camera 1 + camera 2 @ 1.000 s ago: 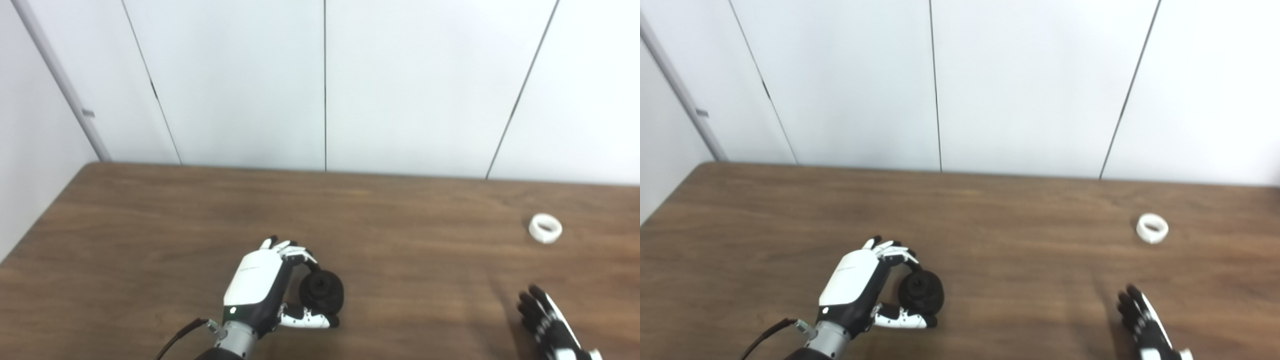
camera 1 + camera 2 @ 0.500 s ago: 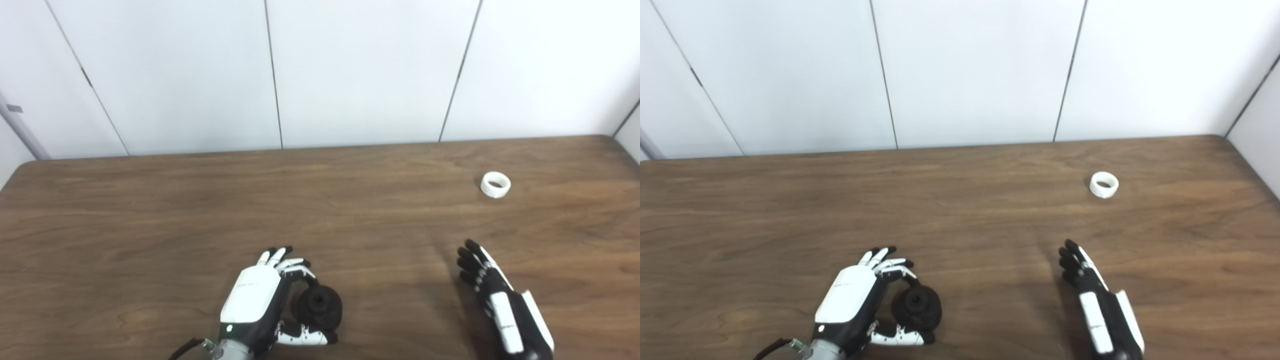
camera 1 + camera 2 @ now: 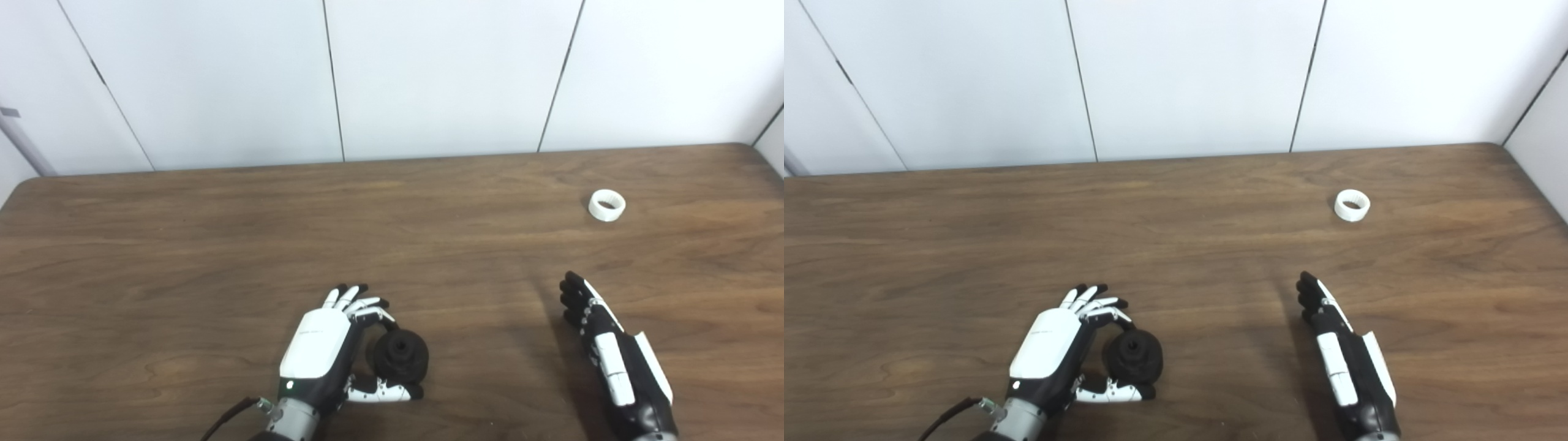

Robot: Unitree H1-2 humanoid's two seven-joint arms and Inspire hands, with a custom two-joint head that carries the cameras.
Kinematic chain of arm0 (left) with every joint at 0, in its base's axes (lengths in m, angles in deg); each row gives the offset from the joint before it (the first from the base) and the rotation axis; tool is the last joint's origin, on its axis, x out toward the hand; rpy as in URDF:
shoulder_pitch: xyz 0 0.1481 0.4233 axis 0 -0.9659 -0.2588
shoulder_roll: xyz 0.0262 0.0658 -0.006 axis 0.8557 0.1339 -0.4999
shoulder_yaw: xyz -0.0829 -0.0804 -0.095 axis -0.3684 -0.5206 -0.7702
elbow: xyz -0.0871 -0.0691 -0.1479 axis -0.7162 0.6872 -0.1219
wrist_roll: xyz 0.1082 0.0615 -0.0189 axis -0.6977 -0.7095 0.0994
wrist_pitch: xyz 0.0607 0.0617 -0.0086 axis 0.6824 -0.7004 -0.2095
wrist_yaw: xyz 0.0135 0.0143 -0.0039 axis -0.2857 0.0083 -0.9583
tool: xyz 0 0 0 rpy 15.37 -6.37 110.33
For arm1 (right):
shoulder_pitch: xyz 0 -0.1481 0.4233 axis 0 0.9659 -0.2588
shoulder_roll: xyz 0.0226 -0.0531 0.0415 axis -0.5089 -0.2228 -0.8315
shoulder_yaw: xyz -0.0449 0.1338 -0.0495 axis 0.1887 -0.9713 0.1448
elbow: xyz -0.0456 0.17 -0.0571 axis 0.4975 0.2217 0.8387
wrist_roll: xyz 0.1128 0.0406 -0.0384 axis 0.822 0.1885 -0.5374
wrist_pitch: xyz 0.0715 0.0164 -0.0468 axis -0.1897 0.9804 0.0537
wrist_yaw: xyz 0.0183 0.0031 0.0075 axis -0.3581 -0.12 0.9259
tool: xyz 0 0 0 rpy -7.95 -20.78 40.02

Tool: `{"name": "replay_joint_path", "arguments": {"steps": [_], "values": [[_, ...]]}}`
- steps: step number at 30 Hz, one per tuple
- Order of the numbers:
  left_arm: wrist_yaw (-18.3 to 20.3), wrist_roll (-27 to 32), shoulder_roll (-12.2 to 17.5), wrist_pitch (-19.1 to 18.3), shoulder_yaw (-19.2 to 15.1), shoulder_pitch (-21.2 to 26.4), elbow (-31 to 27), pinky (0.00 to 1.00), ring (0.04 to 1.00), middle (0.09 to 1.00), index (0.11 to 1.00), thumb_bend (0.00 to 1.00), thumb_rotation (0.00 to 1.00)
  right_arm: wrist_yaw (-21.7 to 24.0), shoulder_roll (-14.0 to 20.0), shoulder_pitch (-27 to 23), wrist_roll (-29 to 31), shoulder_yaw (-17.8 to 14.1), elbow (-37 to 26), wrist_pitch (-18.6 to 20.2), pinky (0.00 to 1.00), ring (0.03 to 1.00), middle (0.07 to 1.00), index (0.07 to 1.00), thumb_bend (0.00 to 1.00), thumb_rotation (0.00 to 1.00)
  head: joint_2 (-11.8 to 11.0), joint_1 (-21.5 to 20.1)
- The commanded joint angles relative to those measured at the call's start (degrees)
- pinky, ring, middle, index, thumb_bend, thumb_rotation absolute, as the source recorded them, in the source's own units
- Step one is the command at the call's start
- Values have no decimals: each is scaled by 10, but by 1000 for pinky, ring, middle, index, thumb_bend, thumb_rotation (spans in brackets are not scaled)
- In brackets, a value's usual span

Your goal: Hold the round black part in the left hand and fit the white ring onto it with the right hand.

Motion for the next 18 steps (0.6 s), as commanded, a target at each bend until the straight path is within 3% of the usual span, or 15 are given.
{"name": "replay_joint_path", "arguments": {"steps": [1, 11, 18], "values": [[-1, -12, 3, 4, 0, -5, 8, 1000, 938, 813, 485, 522, 56, -5, -28, 3, 10, -4, -26, -3, 942, 936, 929, 921, 626, 1000, 0, -1], [-8, -16, 2, 4, 0, -9, 14, 1000, 933, 803, 484, 523, 55, -7, -19, -16, 14, -14, -52, 29, 934, 930, 923, 924, 568, 991, 11, -6], [-10, -13, 0, 8, 1, -9, 23, 1000, 932, 800, 484, 523, 54, 1, 11, -43, -7, -34, -74, 61, 911, 933, 915, 914, 549, 867, 13, -15]]}}
